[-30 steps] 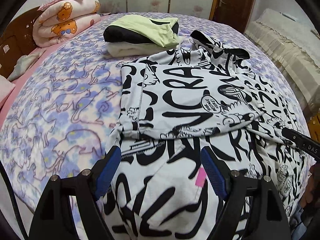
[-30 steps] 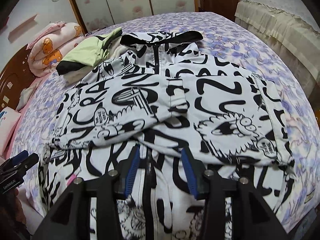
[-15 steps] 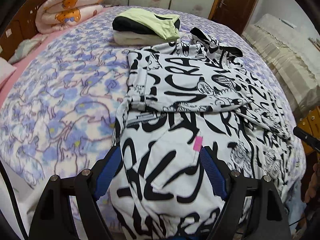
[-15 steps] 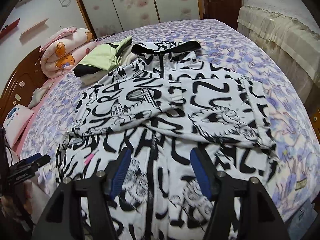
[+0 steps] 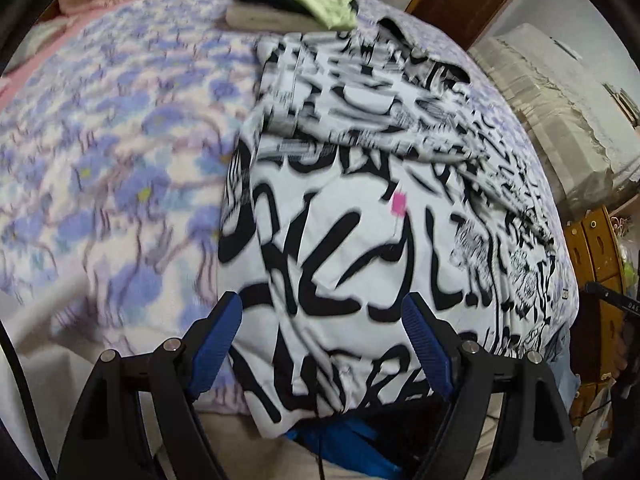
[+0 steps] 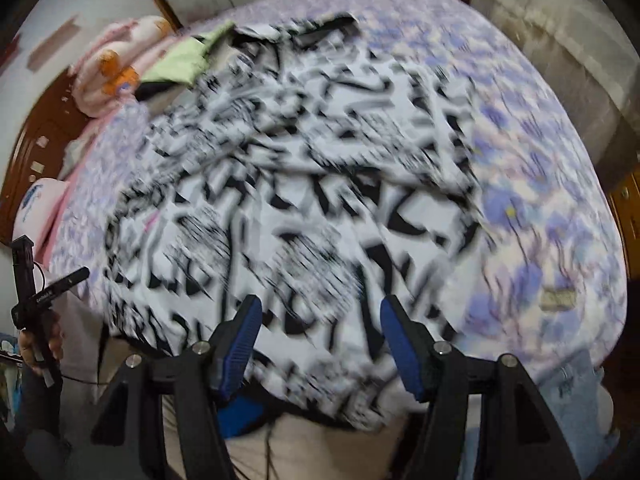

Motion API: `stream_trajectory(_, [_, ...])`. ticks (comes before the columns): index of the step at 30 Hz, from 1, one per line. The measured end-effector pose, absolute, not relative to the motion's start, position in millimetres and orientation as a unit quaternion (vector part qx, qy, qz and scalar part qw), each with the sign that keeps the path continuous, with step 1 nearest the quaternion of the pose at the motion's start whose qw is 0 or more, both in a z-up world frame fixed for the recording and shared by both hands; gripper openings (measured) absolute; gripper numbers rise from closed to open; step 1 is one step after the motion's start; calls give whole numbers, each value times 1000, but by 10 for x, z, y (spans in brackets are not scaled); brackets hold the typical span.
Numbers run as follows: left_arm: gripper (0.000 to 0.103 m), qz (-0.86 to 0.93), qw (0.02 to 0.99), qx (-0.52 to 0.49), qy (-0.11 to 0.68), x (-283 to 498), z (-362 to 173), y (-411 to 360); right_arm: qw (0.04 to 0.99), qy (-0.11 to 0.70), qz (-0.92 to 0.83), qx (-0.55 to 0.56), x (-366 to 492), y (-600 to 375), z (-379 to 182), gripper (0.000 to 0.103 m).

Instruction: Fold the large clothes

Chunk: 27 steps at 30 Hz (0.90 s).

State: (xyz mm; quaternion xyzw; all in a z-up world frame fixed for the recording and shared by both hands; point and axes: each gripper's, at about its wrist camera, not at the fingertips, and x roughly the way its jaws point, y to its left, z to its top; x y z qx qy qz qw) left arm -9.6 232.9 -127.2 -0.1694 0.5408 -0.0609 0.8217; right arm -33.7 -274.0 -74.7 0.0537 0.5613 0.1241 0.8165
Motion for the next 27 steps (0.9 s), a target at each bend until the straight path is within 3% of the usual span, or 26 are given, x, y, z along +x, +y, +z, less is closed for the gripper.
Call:
stream_trajectory(5, [81, -64, 794, -188, 575, -128, -1636, 2348, 782, 607, 88, 108, -352, -3243, -1129, 62])
stream_trajectory(11, [81, -52, 774, -205, 597, -92, -1920, 2368, 685, 675, 74, 265, -345, -3694, -1724, 62])
stream_trajectory(25, [89, -43, 774, -173, 607, -17, -2009, 2180, 589, 745, 41, 311, -348, -3505, -2437, 61])
stream_trajectory(26, [88, -42, 776, -170, 606, -18, -2008, 2164, 597, 740, 50, 306, -329, -3463, -2398, 52])
stream_trajectory(27, [77, -40, 778, -165, 605, -21, -2004, 2138, 607, 735, 60, 297, -311, -3418, -2347, 37])
